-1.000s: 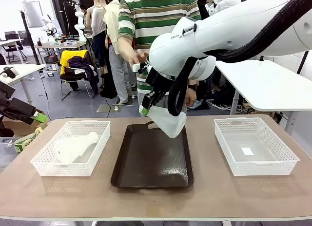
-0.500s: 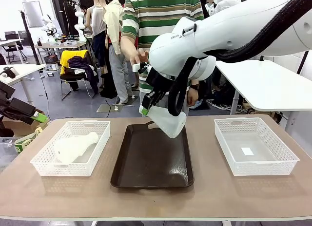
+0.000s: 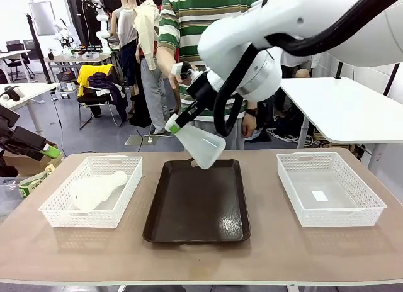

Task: Prepare the laboratory tools.
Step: Place the picked Big flask upright in the Handle tray as instructed by the person.

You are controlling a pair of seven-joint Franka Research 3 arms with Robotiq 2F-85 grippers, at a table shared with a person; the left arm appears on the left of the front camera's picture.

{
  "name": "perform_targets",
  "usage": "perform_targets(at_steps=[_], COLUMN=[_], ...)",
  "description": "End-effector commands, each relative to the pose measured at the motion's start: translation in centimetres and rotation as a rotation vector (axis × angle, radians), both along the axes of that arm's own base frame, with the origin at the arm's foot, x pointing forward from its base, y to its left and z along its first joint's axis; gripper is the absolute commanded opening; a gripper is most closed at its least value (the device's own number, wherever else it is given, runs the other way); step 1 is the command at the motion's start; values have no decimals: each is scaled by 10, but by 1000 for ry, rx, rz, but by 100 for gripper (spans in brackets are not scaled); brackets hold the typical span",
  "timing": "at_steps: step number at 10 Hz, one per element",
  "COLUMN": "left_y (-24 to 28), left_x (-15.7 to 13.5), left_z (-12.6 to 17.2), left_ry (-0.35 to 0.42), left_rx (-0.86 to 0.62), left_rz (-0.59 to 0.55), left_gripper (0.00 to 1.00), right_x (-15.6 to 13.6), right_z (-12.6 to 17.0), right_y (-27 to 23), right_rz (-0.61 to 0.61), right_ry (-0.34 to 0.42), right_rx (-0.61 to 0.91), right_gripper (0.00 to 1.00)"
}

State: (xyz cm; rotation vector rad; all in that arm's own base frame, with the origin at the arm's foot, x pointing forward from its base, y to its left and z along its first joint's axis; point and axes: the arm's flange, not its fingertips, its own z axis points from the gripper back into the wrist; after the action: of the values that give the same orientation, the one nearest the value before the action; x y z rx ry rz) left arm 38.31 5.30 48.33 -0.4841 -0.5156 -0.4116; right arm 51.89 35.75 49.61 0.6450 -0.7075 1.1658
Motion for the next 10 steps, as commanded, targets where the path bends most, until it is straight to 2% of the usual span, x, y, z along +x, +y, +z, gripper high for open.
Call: perform_targets(at_steps=[1, 2, 5, 6, 7, 8, 10], left_y=[2, 2, 2, 2, 2, 2, 2], left_x=[1, 1, 1, 1, 1, 1, 1], left_z=[-1, -1, -1, -1, -1, -1, -1], left_ry=[-16, -16, -16, -16, -16, -16, -16], left_rx=[-21, -21, -21, -21, -21, -21, -21], left_rz=[-22, -22, -22, -22, -22, -22, -22], left_gripper=[100, 100, 100, 100, 100, 100, 100], right_x=[-12, -6, -2, -1, 5, 10, 10], right_z=[-51, -68, -103, -112, -117, -101, -101], right_y=[-55, -63, -62, -57, -54, -69, -69], right_rz=[105, 143, 47, 12, -2, 22, 22], right_ry=[-7, -90, -271, -305, -220, -261, -261], right_rx=[176, 279, 421, 429, 429, 395, 395], right_gripper=[0, 0, 0, 0, 0, 0, 0])
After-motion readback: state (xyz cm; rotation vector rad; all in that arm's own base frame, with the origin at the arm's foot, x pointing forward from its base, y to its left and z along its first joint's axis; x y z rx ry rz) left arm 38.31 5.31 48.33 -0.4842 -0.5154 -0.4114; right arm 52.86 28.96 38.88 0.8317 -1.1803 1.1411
